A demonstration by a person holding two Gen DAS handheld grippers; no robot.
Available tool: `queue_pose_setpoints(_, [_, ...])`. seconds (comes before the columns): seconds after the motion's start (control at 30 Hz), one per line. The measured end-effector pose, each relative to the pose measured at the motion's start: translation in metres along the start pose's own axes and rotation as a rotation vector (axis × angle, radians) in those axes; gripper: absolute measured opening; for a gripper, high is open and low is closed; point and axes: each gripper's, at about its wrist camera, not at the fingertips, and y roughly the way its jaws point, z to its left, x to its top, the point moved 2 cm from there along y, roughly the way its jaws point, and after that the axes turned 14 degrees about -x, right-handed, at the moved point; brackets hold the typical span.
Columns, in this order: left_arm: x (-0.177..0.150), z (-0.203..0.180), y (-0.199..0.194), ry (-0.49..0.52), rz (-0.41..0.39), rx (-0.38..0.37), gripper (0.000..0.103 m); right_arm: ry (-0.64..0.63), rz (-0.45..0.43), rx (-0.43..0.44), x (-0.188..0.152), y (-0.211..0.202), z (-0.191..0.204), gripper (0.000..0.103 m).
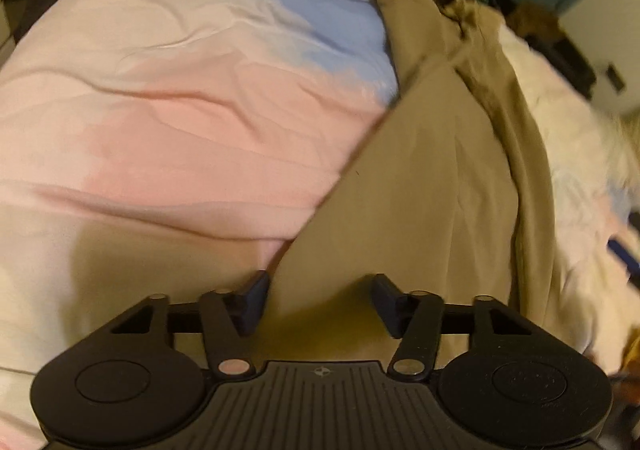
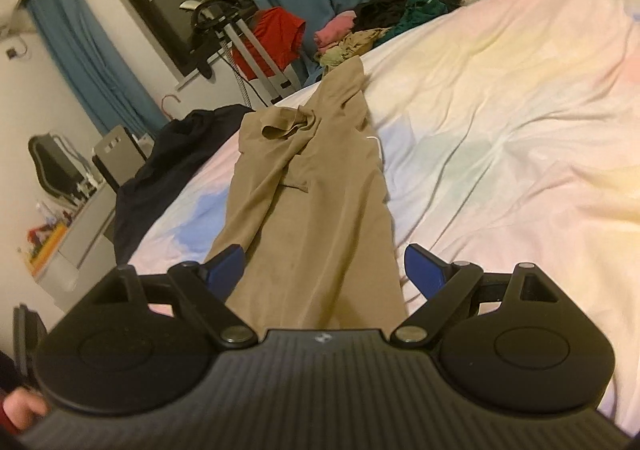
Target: Fold clothes
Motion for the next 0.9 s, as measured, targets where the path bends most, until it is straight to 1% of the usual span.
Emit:
queue_pose_setpoints(0.03, [-0.002,-0.004,0.000,0.025,0.017,0.016,0.041,0.009,0.000,0.003,0.001,0.000,-0.001,0.088])
queue_pose_setpoints(0.07, [-0.005,-0.008,0.000,0.048,0.026,0.032,0.030,0.017,0.000,0.008,0.002,-0.001,-0.002,0.088])
queue_pose_setpoints(0.1, [-0.007,-0.013,-0.002,0.069,0.032,0.045,0.023,0.025,0.001,0.016,0.002,-0.001,-0.003,0.088])
queue_pose_setpoints(0.13, [-0.010,-0.017,-0.003,0.091,0.034,0.057,0.009,0.033,0.003,0.024,0.003,-0.002,-0.003,0.088])
queue_pose_setpoints(0.17, [-0.013,-0.023,-0.006,0.122,0.025,0.070,0.004,0.036,0.004,0.031,0.004,-0.002,-0.003,0.088])
queue_pose_setpoints(0.2, [-0.016,-0.029,-0.009,0.160,0.013,0.084,0.003,0.034,0.004,0.038,0.004,-0.003,-0.002,0.088])
queue_pose_setpoints(0.3, [-0.032,-0.061,-0.027,0.381,-0.063,0.156,0.003,0.031,0.001,0.046,0.006,-0.005,-0.001,0.088])
queue_pose_setpoints(0.33, [-0.040,-0.073,-0.034,0.454,-0.103,0.168,0.003,0.033,-0.005,0.048,0.006,-0.007,-0.001,0.088])
queue_pose_setpoints(0.4, [-0.057,-0.095,-0.045,0.549,-0.162,0.189,0.003,0.039,-0.022,0.045,0.009,-0.009,-0.002,0.088])
queue_pose_setpoints(0.43, [-0.064,-0.105,-0.050,0.583,-0.185,0.189,0.003,0.038,-0.032,0.039,0.010,-0.010,-0.002,0.088])
queue_pose_setpoints(0.53, [-0.078,-0.135,-0.057,0.623,-0.215,0.115,0.003,0.039,-0.039,0.036,0.012,-0.010,-0.003,0.088])
queue_pose_setpoints(0.57, [-0.081,-0.144,-0.057,0.625,-0.215,0.071,0.003,0.041,-0.040,0.034,0.012,-0.010,-0.004,0.088])
queue_pose_setpoints(0.6, [-0.083,-0.150,-0.053,0.629,-0.210,0.045,0.003,0.044,-0.041,0.029,0.012,-0.010,-0.005,0.088])
queue_pose_setpoints(0.7, [-0.090,-0.164,-0.039,0.620,-0.186,-0.016,0.003,0.049,-0.058,0.014,0.012,-0.014,-0.008,0.088])
queue_pose_setpoints(0.77, [-0.093,-0.169,-0.023,0.620,-0.160,-0.042,0.003,0.059,-0.061,0.011,0.012,-0.014,-0.009,0.088])
queue_pose_setpoints(0.8, [-0.096,-0.171,-0.011,0.631,-0.139,-0.052,0.003,0.063,-0.057,0.009,0.012,-0.013,-0.010,0.088])
queue_pose_setpoints(0.83, [-0.099,-0.170,0.001,0.639,-0.099,-0.063,0.003,0.063,-0.052,0.004,0.011,-0.011,-0.011,0.088])
queue_pose_setpoints(0.9, [-0.104,-0.167,0.022,0.645,0.001,-0.092,0.007,0.063,-0.032,-0.011,0.009,-0.007,-0.013,0.088])
